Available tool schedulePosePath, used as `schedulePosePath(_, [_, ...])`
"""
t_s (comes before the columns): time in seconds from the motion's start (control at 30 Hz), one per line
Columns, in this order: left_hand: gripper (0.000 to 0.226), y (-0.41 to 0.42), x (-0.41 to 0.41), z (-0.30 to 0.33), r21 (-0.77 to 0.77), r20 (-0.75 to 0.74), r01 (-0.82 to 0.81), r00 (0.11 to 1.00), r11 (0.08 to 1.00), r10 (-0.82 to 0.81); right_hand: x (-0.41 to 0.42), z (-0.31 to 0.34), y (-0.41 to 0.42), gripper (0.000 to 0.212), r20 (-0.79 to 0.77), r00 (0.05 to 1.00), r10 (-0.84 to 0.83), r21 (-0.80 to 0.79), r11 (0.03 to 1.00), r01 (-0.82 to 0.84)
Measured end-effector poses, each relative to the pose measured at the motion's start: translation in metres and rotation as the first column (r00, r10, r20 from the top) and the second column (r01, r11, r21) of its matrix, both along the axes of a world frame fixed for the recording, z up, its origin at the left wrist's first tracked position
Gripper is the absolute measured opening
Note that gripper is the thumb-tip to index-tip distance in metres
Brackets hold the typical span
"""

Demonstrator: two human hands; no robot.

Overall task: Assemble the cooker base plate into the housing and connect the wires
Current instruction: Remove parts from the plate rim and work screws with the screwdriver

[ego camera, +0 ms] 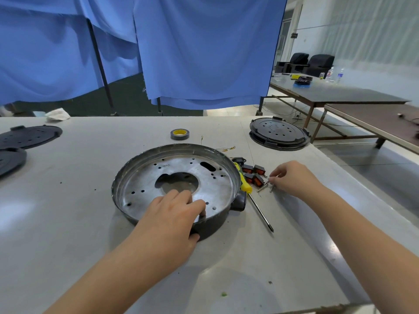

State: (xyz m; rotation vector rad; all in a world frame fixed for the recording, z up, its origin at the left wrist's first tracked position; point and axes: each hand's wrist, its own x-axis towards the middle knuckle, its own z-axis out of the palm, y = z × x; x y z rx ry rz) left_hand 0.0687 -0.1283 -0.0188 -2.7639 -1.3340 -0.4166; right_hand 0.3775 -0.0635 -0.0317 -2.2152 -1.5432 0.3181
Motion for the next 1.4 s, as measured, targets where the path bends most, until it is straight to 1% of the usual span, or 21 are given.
schedulePosePath(0.13, [0.029, 0.001, 0.000, 0.001, -0.013, 0.006, 0.010, 1.000, 1.000, -0.010, -0.007, -0.003, 0.009, 0.013, 0.052, 0.999, -0.009, -0.027, 1.000, 0.011])
schedulePosePath(0.3, [0.027, 0.001, 0.000, 0.001, -0.016, 0.022, 0.014, 1.000, 1.000, -0.014, -0.010, -0.003, 0.012, 0.015, 0.093, 0.992, -0.090, -0.043, 0.995, 0.094])
schedulePosePath(0.37, [0.026, 0.000, 0.000, 0.002, -0.015, 0.023, 0.014, 1.000, 1.000, -0.014, -0.011, -0.005, 0.014, 0.016, 0.117, 0.989, -0.093, -0.050, 0.994, 0.100])
schedulePosePath(0.47, [0.027, -0.001, 0.000, 0.002, -0.007, 0.013, 0.011, 1.000, 1.000, -0.011, -0.014, -0.010, 0.013, 0.017, 0.201, 0.977, -0.071, -0.045, 0.996, 0.082])
schedulePosePath(0.53, [0.028, -0.001, 0.000, 0.003, -0.004, 0.001, 0.010, 1.000, 1.000, -0.010, -0.016, -0.014, 0.010, 0.020, 0.228, 0.971, -0.069, 0.004, 0.998, 0.070])
schedulePosePath(0.6, [0.031, -0.002, -0.001, 0.004, -0.012, -0.011, 0.010, 1.000, 1.000, -0.010, -0.018, -0.012, 0.004, 0.020, 0.217, 0.972, -0.093, 0.118, 0.991, 0.069])
schedulePosePath(0.67, [0.033, -0.001, -0.001, 0.004, -0.025, -0.015, 0.011, 1.000, 1.000, -0.011, -0.023, -0.006, -0.006, 0.015, 0.138, 0.986, -0.088, 0.269, 0.962, 0.048])
schedulePosePath(0.73, [0.034, 0.000, -0.002, 0.005, -0.026, -0.018, 0.009, 1.000, 1.000, -0.009, -0.033, 0.003, -0.020, 0.010, -0.025, 1.000, -0.011, 0.360, 0.933, 0.019])
schedulePosePath(0.8, [0.035, 0.000, -0.003, 0.006, -0.035, -0.022, 0.002, 1.000, 0.999, -0.003, -0.048, 0.010, -0.040, 0.009, -0.241, 0.964, 0.111, 0.383, 0.924, -0.011])
schedulePosePath(0.83, [0.036, 0.001, -0.004, 0.007, -0.043, -0.031, -0.003, 1.000, 0.999, 0.001, -0.056, 0.012, -0.051, 0.009, -0.329, 0.928, 0.175, 0.380, 0.924, -0.040])
schedulePosePath(0.87, [0.037, 0.002, -0.005, 0.009, -0.053, -0.044, -0.006, 0.999, 0.999, 0.003, -0.064, 0.012, -0.061, 0.010, -0.384, 0.894, 0.230, 0.374, 0.924, -0.078])
schedulePosePath(0.93, [0.040, 0.005, -0.008, 0.012, -0.088, -0.061, 0.005, 0.998, 0.996, -0.010, -0.076, 0.011, -0.077, 0.012, -0.422, 0.854, 0.304, 0.362, 0.920, -0.149])
schedulePosePath(1.0, [0.051, 0.008, -0.014, 0.017, -0.151, -0.074, 0.033, 0.996, 0.988, -0.045, -0.085, 0.011, -0.089, 0.014, -0.418, 0.841, 0.344, 0.369, 0.910, -0.189])
schedulePosePath(1.07, [0.070, 0.012, -0.020, 0.026, -0.275, -0.042, 0.044, 0.997, 0.961, -0.058, -0.091, 0.011, -0.096, 0.015, -0.414, 0.831, 0.371, 0.388, 0.898, -0.208])
schedulePosePath(1.1, [0.078, 0.016, -0.023, 0.033, -0.357, 0.004, 0.040, 0.999, 0.933, -0.042, -0.093, 0.012, -0.099, 0.017, -0.415, 0.827, 0.380, 0.398, 0.893, -0.210])
schedulePosePath(1.13, [0.082, 0.023, -0.026, 0.041, -0.443, 0.050, 0.030, 0.999, 0.896, -0.009, -0.095, 0.011, -0.101, 0.018, -0.416, 0.824, 0.385, 0.405, 0.890, -0.211])
schedulePosePath(1.17, [0.080, 0.032, -0.027, 0.049, -0.519, 0.068, 0.012, 0.997, 0.855, 0.028, -0.097, 0.010, -0.103, 0.019, -0.419, 0.822, 0.386, 0.407, 0.889, -0.210])
schedulePosePath(1.23, [0.067, 0.056, -0.026, 0.063, -0.622, 0.012, -0.045, 0.998, 0.782, 0.067, -0.099, 0.008, -0.105, 0.022, -0.440, 0.814, 0.380, 0.403, 0.893, -0.200])
schedulePosePath(1.3, [0.055, 0.077, -0.021, 0.071, -0.662, -0.109, -0.104, 0.993, 0.743, 0.043, -0.101, 0.005, -0.107, 0.025, -0.464, 0.805, 0.370, 0.396, 0.899, -0.186])
schedulePosePath(1.33, [0.054, 0.085, -0.017, 0.071, -0.672, -0.167, -0.126, 0.986, 0.730, 0.016, -0.101, 0.003, -0.107, 0.025, -0.472, 0.803, 0.364, 0.391, 0.903, -0.179])
schedulePosePath(1.4, [0.060, 0.096, -0.010, 0.068, -0.687, -0.259, -0.153, 0.965, 0.710, -0.043, -0.101, 0.001, -0.108, 0.027, -0.488, 0.798, 0.354, 0.385, 0.908, -0.167])
